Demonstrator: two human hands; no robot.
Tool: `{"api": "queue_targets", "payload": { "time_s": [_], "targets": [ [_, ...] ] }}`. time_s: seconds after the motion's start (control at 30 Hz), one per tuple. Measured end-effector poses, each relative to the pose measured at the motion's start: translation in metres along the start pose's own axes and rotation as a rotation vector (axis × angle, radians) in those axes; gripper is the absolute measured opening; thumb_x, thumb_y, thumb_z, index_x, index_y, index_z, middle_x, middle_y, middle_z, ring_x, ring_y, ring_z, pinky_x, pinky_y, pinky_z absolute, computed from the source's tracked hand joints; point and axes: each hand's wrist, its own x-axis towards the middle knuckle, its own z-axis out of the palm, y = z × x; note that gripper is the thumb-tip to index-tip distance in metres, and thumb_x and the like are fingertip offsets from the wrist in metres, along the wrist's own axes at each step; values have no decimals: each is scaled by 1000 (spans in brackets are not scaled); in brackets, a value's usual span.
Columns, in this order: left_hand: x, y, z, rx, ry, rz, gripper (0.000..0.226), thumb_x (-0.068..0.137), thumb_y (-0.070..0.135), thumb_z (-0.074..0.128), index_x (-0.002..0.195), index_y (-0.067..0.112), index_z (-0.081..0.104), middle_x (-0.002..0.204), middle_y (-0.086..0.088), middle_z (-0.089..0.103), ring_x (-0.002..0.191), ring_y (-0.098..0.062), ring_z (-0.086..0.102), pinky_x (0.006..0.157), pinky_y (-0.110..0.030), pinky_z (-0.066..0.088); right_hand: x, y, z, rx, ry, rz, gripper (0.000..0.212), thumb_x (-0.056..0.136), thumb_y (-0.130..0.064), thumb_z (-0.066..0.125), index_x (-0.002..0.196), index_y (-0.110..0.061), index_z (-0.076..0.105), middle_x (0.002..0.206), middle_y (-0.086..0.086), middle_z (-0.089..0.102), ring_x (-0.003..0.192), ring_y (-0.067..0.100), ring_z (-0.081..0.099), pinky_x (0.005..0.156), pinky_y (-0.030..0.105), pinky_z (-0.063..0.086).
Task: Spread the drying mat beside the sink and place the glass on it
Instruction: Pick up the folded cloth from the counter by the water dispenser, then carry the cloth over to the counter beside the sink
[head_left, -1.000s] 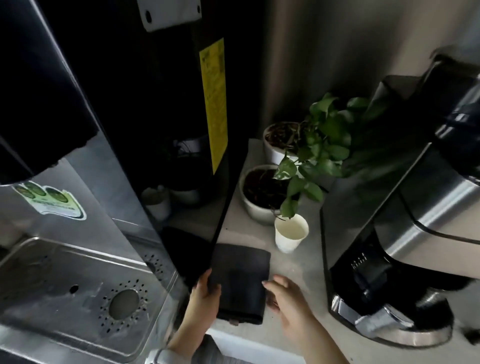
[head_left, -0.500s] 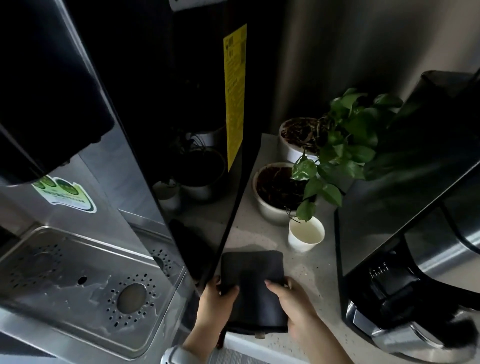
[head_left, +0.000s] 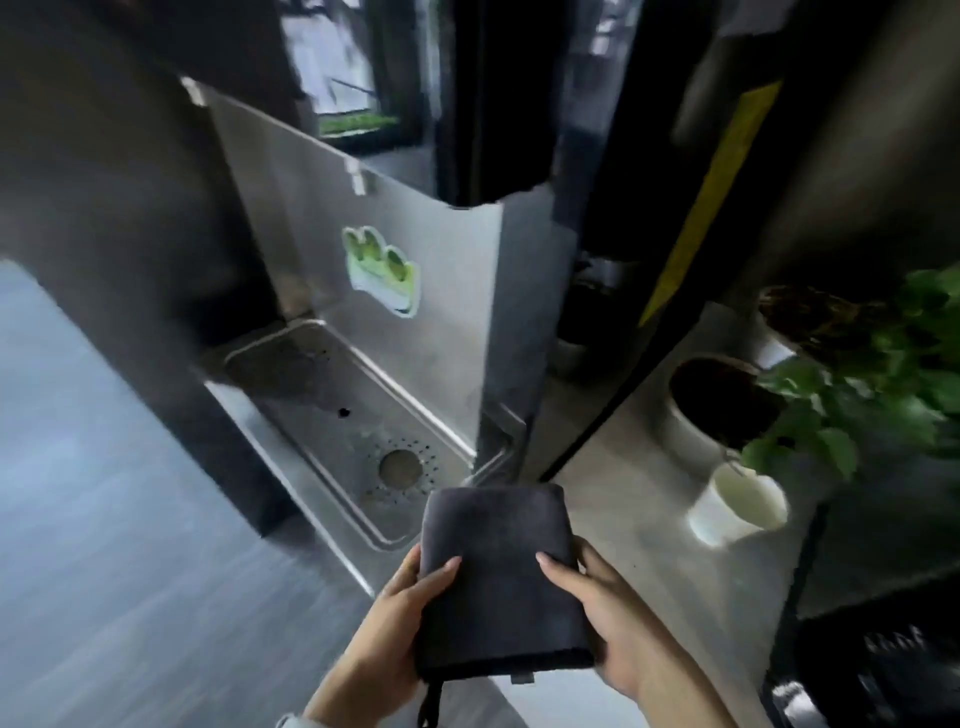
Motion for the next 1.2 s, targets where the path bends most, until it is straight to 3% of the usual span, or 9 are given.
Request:
{"api": "queue_targets", "payload": {
  "time_s": [0.1, 0.2, 0.3, 0.57, 0.7, 0.97, 1.07, 1.2],
  "targets": [
    [-38, 17, -41, -51, 127, 122, 43, 65, 17, 70, 107, 26, 66, 106, -10, 74, 95, -27, 69, 65, -33, 58, 9, 0, 57, -70, -171, 17, 20, 85, -11, 60, 104, -17, 63, 97, 8, 76, 88, 24, 72, 67, 35, 59],
    [-73, 36, -80, -107, 231, 233, 42, 67, 21, 70, 107, 28, 65, 107, -9, 73, 96, -26, 69, 67, -34, 58, 18, 1, 120, -109, -344, 47, 22, 86, -7, 58, 105, -15, 63, 95, 9, 76, 85, 24, 72, 60, 32, 58],
    [-112, 58, -126, -163, 339, 346, 37, 68, 24, 69, 105, 26, 67, 105, -8, 74, 94, -25, 70, 66, -33, 58, 28, 9, 192, -181, -507, 99, 22, 85, -9, 58, 106, -14, 63, 97, 12, 75, 88, 28, 72, 62, 35, 58],
    [-194, 124, -271, -317, 568, 558, 29, 69, 27, 66, 97, 22, 70, 100, -9, 75, 88, -25, 71, 60, -33, 59, 56, 63, 394, -315, -736, 175, 25, 82, -16, 64, 107, -19, 65, 103, 9, 74, 94, 26, 70, 68, 35, 58],
    [-238, 178, -365, -344, 628, 597, 33, 69, 25, 65, 101, 18, 67, 96, -11, 76, 82, -26, 72, 56, -34, 59, 70, 101, 512, -367, -779, 192, 27, 83, -19, 64, 110, -21, 63, 103, 8, 74, 93, 29, 70, 69, 40, 58],
    [-281, 288, -491, -335, 616, 617, 36, 67, 24, 65, 103, 17, 65, 92, -12, 76, 80, -26, 73, 56, -35, 59, 91, 121, 682, -309, -814, 166, 23, 84, -13, 61, 106, -17, 64, 95, 9, 75, 84, 28, 72, 60, 36, 59],
    [-274, 323, -530, -350, 594, 624, 36, 68, 23, 64, 103, 16, 65, 91, -11, 77, 80, -26, 73, 57, -36, 59, 109, 118, 728, -325, -809, 125, 19, 85, -12, 59, 103, -17, 64, 92, 7, 76, 84, 27, 72, 64, 39, 61],
    [-249, 374, -591, -337, 587, 616, 38, 69, 22, 63, 106, 16, 64, 94, -12, 76, 82, -26, 72, 61, -37, 60, 153, 117, 791, -348, -757, 113, 21, 86, -13, 58, 107, -16, 60, 105, 12, 70, 97, 34, 66, 74, 45, 58]
  ]
}}
